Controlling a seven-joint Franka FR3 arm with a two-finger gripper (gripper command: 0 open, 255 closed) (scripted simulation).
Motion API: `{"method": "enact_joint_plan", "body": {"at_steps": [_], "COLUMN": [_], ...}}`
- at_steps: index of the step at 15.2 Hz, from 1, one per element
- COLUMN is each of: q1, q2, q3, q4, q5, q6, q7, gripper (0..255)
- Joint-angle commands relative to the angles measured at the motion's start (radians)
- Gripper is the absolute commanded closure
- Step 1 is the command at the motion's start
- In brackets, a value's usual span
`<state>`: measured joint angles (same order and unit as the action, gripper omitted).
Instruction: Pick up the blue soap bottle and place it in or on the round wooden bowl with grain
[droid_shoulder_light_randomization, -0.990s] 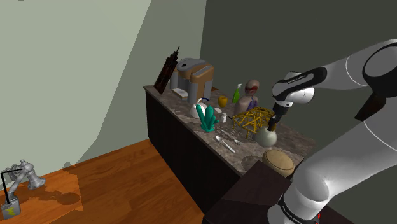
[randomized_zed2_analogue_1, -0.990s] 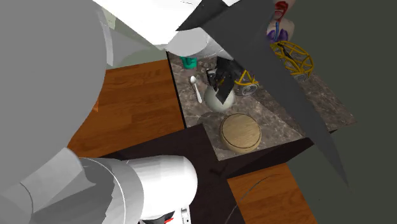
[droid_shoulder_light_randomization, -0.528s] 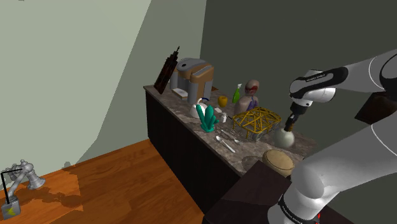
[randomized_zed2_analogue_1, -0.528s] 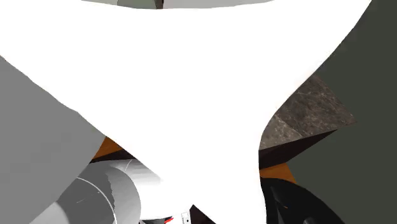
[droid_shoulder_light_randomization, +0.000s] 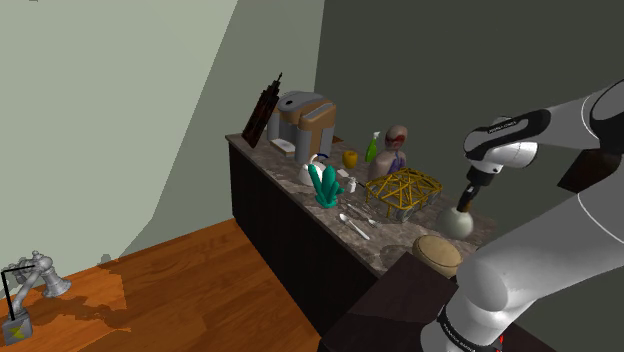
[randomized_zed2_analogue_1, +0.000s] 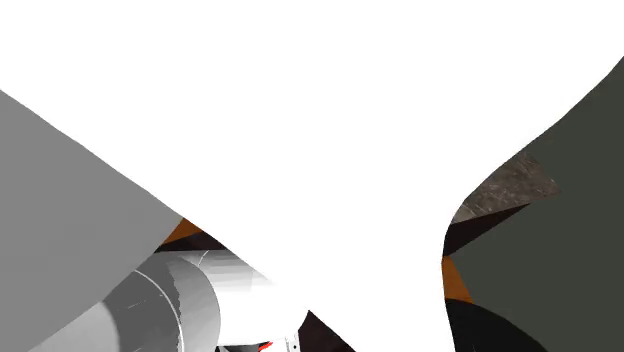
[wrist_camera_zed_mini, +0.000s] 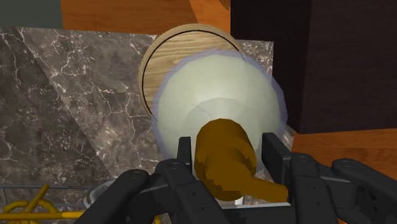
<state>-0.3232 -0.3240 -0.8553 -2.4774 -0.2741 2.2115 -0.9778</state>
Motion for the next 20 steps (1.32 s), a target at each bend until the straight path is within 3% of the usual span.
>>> {"method": "enact_joint_plan", "body": {"at_steps": [1, 8, 9, 10, 11, 12, 16, 20], "q1": [0.009, 0.047, 0.039, 0.039, -0.025, 0.009, -0.028, 0.004], "q2": [0.023, 0.117, 0.099, 0.099, 0.089, 0.094, 0.050, 0.117], "q3": [-0.015, -0.070, -0.060, -0.060, 0.027, -0.020, -0.001, -0.036], "q4": [-0.011, -0.051, -0.047, -0.047, -0.027, -0.033, -0.153, -0.170], "q5": [0.011, 0.071, 0.057, 0.057, 0.027, 0.044, -0.022, 0.026], "q6": [0.032, 0.150, 0.130, 0.130, 0.080, 0.105, 0.212, 0.287], "q7": [-0.011, -0.062, -0.051, -0.051, 0.300, 0.001, 0.094, 0.057], "gripper": [255, 255, 0, 0, 0, 0, 0, 0]}}
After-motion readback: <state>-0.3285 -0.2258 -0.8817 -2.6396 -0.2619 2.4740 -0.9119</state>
